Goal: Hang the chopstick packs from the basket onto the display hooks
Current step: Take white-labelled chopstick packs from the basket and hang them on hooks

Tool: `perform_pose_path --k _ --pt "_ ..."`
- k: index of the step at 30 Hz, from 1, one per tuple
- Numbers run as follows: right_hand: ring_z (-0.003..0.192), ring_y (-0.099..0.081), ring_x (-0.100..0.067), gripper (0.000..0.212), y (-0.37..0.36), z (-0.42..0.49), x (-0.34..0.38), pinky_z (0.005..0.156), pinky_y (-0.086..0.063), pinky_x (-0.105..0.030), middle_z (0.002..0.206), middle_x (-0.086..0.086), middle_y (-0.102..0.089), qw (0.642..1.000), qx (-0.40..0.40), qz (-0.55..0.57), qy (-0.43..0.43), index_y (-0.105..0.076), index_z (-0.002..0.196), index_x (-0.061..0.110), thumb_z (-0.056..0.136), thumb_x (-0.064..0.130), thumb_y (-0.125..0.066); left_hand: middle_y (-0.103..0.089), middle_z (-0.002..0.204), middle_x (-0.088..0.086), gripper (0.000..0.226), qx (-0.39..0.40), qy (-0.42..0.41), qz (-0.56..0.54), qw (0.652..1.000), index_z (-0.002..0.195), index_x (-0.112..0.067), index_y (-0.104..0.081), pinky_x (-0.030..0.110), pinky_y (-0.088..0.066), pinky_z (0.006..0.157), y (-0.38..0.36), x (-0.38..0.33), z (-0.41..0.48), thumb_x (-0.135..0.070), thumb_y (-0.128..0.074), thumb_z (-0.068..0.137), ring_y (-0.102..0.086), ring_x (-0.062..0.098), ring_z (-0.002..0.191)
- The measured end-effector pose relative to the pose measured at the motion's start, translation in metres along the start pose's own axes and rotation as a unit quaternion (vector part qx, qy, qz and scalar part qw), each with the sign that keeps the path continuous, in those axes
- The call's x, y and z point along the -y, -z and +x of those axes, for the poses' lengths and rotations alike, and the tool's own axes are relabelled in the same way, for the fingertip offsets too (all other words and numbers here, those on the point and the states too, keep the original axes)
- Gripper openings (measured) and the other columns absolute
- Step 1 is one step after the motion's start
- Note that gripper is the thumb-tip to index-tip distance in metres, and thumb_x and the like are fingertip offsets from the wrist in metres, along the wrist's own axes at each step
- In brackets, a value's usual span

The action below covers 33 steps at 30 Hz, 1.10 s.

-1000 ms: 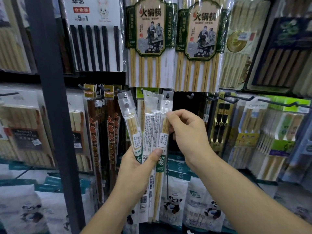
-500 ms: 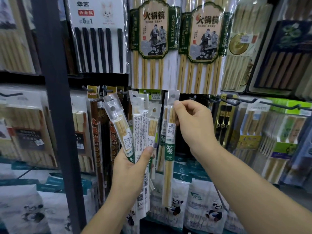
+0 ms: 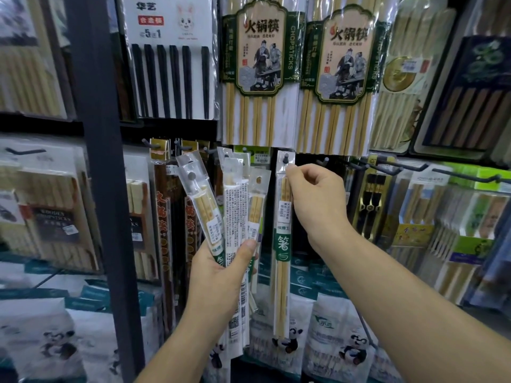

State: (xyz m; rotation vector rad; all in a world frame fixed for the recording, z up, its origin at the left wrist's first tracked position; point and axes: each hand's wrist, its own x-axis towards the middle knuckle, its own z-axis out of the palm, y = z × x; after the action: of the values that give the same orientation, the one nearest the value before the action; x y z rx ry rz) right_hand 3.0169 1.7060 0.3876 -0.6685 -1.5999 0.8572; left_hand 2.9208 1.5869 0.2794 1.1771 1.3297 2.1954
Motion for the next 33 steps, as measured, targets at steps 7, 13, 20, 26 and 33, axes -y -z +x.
perform_pose_path --k 7,13,20,26,33 --pt "0.067 -0.061 -0.008 0.029 0.005 -0.007 -0.012 0.066 -0.049 -0.027 0.070 0.007 -0.066 0.999 -0.010 -0.036 -0.014 -0.071 0.078 0.021 0.096 0.042 -0.064 -0.077 0.111 -0.015 0.023 0.014 0.019 0.014 1.000 0.114 -0.033 -0.075 0.018 -0.058 0.083 0.000 0.001 -0.002 -0.026 -0.073 0.093 -0.072 0.004 0.105" --pt "0.066 -0.058 -0.008 0.024 0.010 -0.033 -0.009 0.066 -0.052 -0.031 0.079 -0.005 -0.067 0.999 0.034 0.012 0.023 -0.070 0.082 0.020 0.100 0.032 -0.060 -0.078 0.110 -0.015 0.026 0.023 0.016 0.010 1.000 0.111 -0.042 -0.074 0.009 -0.052 0.082 -0.005 -0.002 -0.001 -0.022 -0.073 0.094 -0.073 0.004 0.104" --pt "0.065 -0.056 -0.008 0.022 0.005 -0.038 -0.002 0.066 -0.053 -0.030 0.076 -0.009 -0.064 0.996 0.075 0.008 0.040 -0.069 0.080 0.014 0.099 0.025 -0.064 -0.077 0.115 -0.012 0.027 0.039 -0.003 -0.002 0.999 0.115 -0.041 -0.073 0.013 -0.054 0.087 -0.008 -0.004 -0.003 -0.032 -0.073 0.090 -0.072 0.007 0.108" --pt "0.061 -0.055 -0.009 0.024 0.007 -0.017 0.008 0.062 -0.053 -0.031 0.067 -0.005 -0.063 0.998 0.027 0.060 0.017 -0.069 0.081 0.010 0.099 0.024 -0.062 -0.078 0.113 -0.009 0.031 0.025 0.012 -0.003 1.000 0.120 -0.025 -0.073 0.018 -0.058 0.085 -0.007 0.001 0.001 -0.030 -0.072 0.089 -0.073 0.009 0.106" --pt "0.062 -0.057 -0.006 0.028 0.000 -0.005 0.006 0.063 -0.052 -0.023 0.064 0.007 -0.061 0.998 0.003 0.058 0.010 -0.069 0.077 0.014 0.100 0.029 -0.061 -0.079 0.105 -0.004 0.038 0.027 -0.002 0.014 1.000 0.104 -0.004 -0.072 0.012 -0.054 0.081 -0.002 0.001 0.003 -0.037 -0.069 0.086 -0.073 0.008 0.101"
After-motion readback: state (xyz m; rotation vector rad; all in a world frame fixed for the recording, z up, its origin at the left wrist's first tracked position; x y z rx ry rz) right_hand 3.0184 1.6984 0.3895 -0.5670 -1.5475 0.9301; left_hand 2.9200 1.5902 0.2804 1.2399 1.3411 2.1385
